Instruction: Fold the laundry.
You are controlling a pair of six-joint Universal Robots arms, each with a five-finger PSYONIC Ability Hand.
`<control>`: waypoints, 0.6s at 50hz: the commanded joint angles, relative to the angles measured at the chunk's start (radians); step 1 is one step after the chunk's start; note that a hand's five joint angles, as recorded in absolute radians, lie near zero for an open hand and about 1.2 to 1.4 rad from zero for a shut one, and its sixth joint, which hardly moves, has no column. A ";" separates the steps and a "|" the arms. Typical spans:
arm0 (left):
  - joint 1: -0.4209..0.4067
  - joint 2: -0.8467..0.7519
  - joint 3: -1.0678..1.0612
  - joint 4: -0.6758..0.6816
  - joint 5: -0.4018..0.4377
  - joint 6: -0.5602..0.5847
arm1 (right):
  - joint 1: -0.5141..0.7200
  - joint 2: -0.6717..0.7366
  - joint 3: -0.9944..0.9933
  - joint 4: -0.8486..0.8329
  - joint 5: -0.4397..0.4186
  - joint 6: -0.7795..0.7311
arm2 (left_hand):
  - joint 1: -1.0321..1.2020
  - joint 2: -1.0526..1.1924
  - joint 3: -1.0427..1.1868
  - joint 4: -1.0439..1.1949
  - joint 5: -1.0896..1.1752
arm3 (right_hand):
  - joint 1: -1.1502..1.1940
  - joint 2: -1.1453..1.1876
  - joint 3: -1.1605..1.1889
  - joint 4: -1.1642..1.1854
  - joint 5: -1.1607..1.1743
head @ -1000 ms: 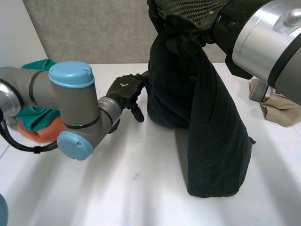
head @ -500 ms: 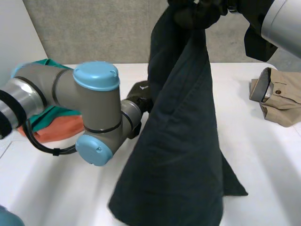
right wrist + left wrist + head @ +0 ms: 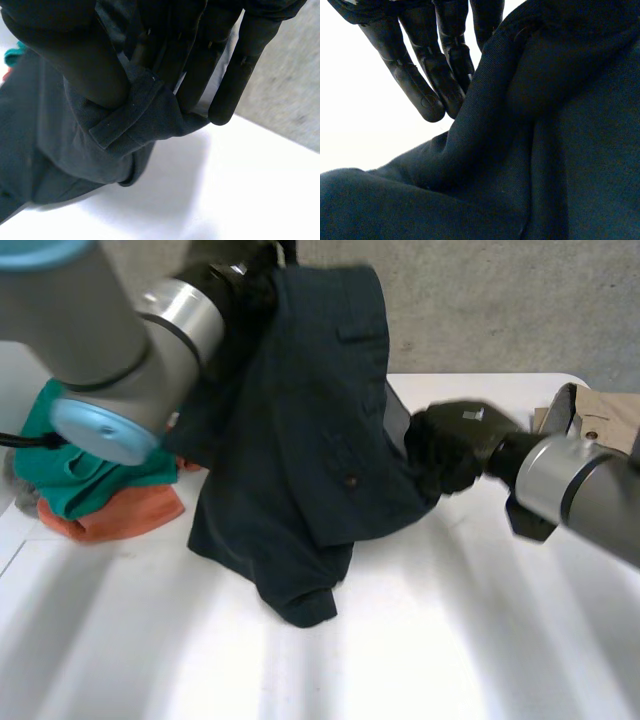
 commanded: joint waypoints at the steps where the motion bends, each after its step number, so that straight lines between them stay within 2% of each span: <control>1: -0.086 -0.368 0.360 -0.119 -0.007 0.134 | 0.020 0.082 0.135 -0.218 0.050 0.077 | 0.248 0.201 0.205 0.199 0.236 | 0.248 0.217 0.205 0.197 0.225; 6: -0.141 -0.543 0.541 -0.170 -0.062 0.208 | -0.001 0.165 0.134 -0.321 0.160 0.127 | 0.248 0.201 0.205 0.199 0.236 | 0.248 0.217 0.205 0.197 0.225; 7: -0.146 -0.557 0.553 -0.171 -0.067 0.213 | -0.014 0.187 0.131 -0.347 0.194 0.140 | 0.191 0.143 0.147 0.141 0.178 | 0.248 0.217 0.205 0.197 0.225; 9: -0.155 -0.577 0.564 -0.174 -0.075 0.219 | -0.028 0.204 0.126 -0.364 0.219 0.147 | -0.009 -0.056 -0.053 -0.058 -0.021 | 0.248 0.217 0.205 0.197 0.225; 12: -0.171 -0.590 0.555 -0.173 -0.065 0.230 | -0.041 0.231 0.118 -0.387 0.239 0.149 | -0.434 -0.482 -0.478 -0.484 -0.446 | 0.248 0.217 0.205 0.197 0.225; 13: -0.174 -0.589 0.549 -0.173 -0.064 0.231 | -0.044 0.237 0.115 -0.387 0.237 0.148 | -0.618 -0.666 -0.662 -0.668 -0.631 | 0.041 0.010 -0.002 -0.010 0.019; 14: -0.175 -0.580 0.535 -0.173 -0.067 0.239 | -0.046 0.248 0.106 -0.387 0.233 0.141 | -0.973 -1.021 -1.017 -1.023 -0.985 | -0.588 -0.620 -0.632 -0.640 -0.611; 16: -0.175 -0.561 0.518 -0.173 -0.075 0.245 | -0.046 0.253 0.097 -0.382 0.228 0.132 | -0.973 -1.021 -1.017 -1.023 -0.985 | -0.974 -1.005 -1.017 -1.025 -0.996; 21: -0.171 -0.448 0.431 -0.171 -0.127 0.257 | -0.048 0.231 0.051 -0.359 0.196 0.089 | -0.973 -1.021 -1.017 -1.023 -0.985 | -0.974 -1.005 -1.017 -1.025 -0.996; 25: -0.155 -0.295 0.294 -0.171 -0.167 0.269 | -0.061 0.155 0.017 -0.320 0.155 -0.016 | -0.973 -1.021 -1.017 -1.023 -0.985 | -0.974 -1.005 -1.017 -1.025 -0.996; 30: -0.148 -0.063 0.020 -0.176 -0.188 0.338 | -0.083 0.063 -0.004 -0.231 0.092 -0.280 | -0.973 -1.021 -1.017 -1.023 -0.985 | -0.974 -1.005 -1.017 -1.025 -0.996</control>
